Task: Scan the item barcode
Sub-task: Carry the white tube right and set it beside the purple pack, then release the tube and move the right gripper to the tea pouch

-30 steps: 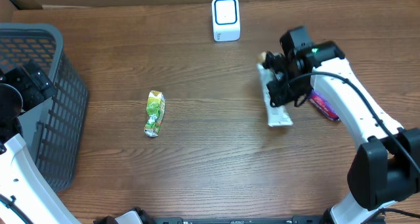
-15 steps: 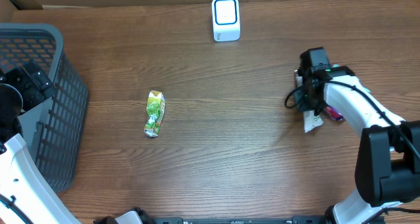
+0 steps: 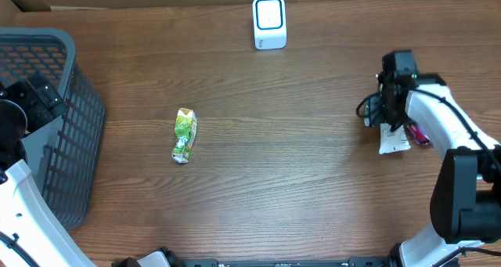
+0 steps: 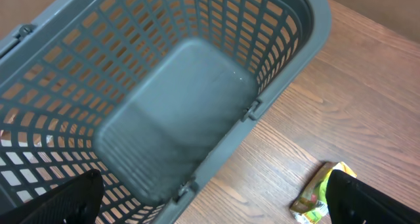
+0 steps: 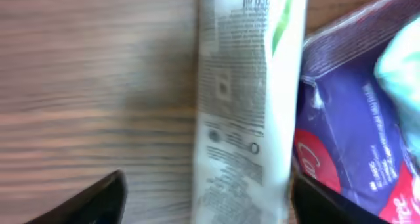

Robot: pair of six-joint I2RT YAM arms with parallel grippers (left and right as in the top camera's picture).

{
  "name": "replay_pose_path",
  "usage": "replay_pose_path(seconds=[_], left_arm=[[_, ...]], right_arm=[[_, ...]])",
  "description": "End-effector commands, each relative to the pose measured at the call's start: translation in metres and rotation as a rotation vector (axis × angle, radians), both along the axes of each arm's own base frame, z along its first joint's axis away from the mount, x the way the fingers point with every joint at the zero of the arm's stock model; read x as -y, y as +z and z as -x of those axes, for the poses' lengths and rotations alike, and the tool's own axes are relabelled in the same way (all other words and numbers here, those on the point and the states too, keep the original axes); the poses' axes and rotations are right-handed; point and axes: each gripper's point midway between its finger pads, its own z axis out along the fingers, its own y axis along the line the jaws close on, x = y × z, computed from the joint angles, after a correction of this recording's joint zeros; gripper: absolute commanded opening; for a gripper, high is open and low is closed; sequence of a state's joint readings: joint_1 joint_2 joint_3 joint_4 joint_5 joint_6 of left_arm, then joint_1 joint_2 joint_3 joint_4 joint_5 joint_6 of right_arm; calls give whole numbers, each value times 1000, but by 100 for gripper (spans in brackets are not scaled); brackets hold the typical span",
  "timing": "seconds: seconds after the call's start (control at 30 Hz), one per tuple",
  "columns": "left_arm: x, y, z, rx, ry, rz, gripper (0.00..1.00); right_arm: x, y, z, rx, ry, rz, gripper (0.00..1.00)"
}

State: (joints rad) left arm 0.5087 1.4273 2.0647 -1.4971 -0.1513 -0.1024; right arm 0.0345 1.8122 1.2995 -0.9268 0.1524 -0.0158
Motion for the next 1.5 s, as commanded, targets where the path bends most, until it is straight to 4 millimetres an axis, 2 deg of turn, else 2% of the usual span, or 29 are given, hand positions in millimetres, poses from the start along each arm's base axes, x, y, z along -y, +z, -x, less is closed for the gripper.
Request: replay_pose_path(seconds=[0.0, 0.1, 0.13, 0.17, 0.23, 0.3, 0.47, 0.6, 0.77, 0.9, 1.03, 1.3, 1.47], left_arm=[[-1, 4, 1, 14, 13, -5, 100], [-1, 4, 1, 14, 13, -5, 100], [-1, 4, 1, 14, 13, -5, 100], [-1, 4, 1, 14, 13, -5, 100], [-1, 4, 1, 14, 13, -5, 100], [-1, 4, 1, 14, 13, -5, 100], [-1, 4, 1, 14, 13, -5, 100], [-1, 4, 1, 14, 13, -5, 99], [-1, 4, 1, 14, 13, -5, 100], [-1, 4, 1, 14, 13, -5, 99], [-1, 4, 1, 14, 13, -5, 100], [-1, 4, 1, 14, 13, -5, 99], [-1, 4, 1, 14, 13, -5, 100]], right_arm=[[-31, 55, -32, 116, 42, -162, 100], [-75, 96, -41, 160, 117, -414, 100], [-102, 114, -46, 196, 175, -569, 100], [-113, 122, -48, 217, 205, -640, 100], [-149, 144, -49, 259, 314, -862, 100], [-172, 152, -48, 283, 392, -972, 100], [-226, 130, -50, 223, 319, -1025, 100], [-268, 99, -48, 176, 192, -924, 100], [-341, 90, -32, 248, 289, -862, 100], [-386, 72, -22, 333, 350, -777, 100], [-427, 49, -14, 377, 413, -761, 100], [-479, 13, -17, 495, 520, -693, 100], [-498, -6, -14, 565, 539, -659, 99]])
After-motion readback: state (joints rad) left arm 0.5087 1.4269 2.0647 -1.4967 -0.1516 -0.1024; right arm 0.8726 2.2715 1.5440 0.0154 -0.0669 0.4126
